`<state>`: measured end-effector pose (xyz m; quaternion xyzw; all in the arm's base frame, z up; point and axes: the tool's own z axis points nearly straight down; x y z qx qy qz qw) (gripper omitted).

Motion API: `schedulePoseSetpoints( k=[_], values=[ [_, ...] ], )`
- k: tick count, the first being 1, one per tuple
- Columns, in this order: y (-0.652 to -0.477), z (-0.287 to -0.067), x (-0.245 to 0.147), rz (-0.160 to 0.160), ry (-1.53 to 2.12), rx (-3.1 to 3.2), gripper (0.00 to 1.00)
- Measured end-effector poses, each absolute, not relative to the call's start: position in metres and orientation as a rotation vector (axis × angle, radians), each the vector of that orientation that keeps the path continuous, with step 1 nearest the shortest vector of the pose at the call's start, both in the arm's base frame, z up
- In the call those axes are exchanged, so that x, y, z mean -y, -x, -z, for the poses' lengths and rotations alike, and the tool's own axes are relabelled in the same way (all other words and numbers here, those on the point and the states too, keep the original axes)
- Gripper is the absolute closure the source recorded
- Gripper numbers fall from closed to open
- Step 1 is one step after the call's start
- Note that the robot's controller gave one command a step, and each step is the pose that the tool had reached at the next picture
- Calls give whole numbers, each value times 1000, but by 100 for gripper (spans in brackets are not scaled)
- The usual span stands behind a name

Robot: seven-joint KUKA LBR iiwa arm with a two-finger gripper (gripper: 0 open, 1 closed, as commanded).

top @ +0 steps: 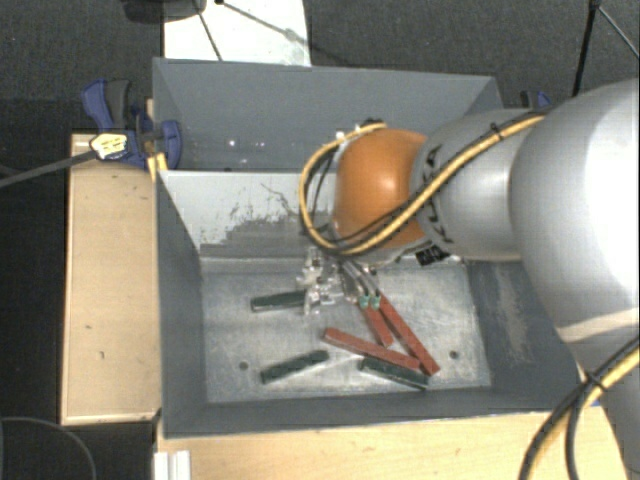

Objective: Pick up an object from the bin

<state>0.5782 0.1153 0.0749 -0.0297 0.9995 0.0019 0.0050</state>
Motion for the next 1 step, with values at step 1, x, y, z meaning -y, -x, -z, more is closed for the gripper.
schedulePoseSetpoints(
  k=[1],
  values=[
    [-583,-203,-139,-2,140,-3135,100]
  ],
)
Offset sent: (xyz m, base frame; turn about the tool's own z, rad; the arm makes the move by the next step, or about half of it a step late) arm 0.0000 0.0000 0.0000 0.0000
